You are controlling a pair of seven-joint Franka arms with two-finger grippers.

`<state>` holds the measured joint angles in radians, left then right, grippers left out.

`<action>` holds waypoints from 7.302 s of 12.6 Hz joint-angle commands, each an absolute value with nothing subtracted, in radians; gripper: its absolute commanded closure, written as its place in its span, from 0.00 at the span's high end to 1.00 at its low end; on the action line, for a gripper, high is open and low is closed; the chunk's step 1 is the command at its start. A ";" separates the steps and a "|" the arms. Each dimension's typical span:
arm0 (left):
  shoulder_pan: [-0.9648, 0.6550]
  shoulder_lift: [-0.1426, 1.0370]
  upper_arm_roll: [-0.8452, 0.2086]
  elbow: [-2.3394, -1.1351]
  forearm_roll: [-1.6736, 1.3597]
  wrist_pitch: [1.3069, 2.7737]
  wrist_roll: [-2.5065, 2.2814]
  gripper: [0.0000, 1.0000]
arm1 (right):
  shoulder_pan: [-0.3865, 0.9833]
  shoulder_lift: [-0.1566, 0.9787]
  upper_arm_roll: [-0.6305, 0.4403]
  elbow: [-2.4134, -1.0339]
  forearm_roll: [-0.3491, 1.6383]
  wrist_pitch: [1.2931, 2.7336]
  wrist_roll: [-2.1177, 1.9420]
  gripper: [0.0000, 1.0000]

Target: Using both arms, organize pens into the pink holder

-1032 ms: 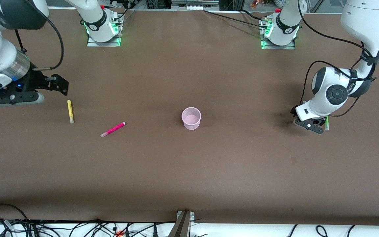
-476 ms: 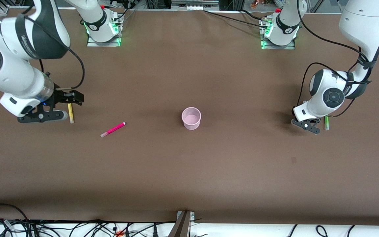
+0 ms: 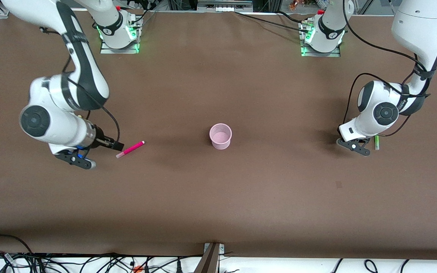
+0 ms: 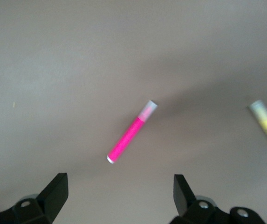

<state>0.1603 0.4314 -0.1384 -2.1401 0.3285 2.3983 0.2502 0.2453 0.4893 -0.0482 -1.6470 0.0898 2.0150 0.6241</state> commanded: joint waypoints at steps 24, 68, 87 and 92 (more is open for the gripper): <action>-0.216 0.644 -0.561 -1.723 -0.402 2.847 0.651 0.02 | 0.295 0.607 -0.054 -1.560 0.383 1.737 0.879 0.00; -0.021 -0.066 0.009 -1.690 0.026 1.694 0.072 1.00 | 0.535 0.828 0.037 -1.427 1.364 2.042 1.016 0.00; -0.020 -0.063 -0.028 -1.671 0.038 1.687 0.074 1.00 | 0.485 0.517 -0.087 -1.414 0.780 1.915 0.925 1.00; -0.017 -0.060 -0.025 -1.671 0.038 1.686 0.074 1.00 | 0.486 0.237 -0.185 -1.573 0.465 1.763 0.622 1.00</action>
<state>-0.0230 -0.0640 -0.0242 -1.6825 0.0269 1.6895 0.0821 0.4824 0.3766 -0.1646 -1.4347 0.5516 1.7848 0.7435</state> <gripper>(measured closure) 0.000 0.000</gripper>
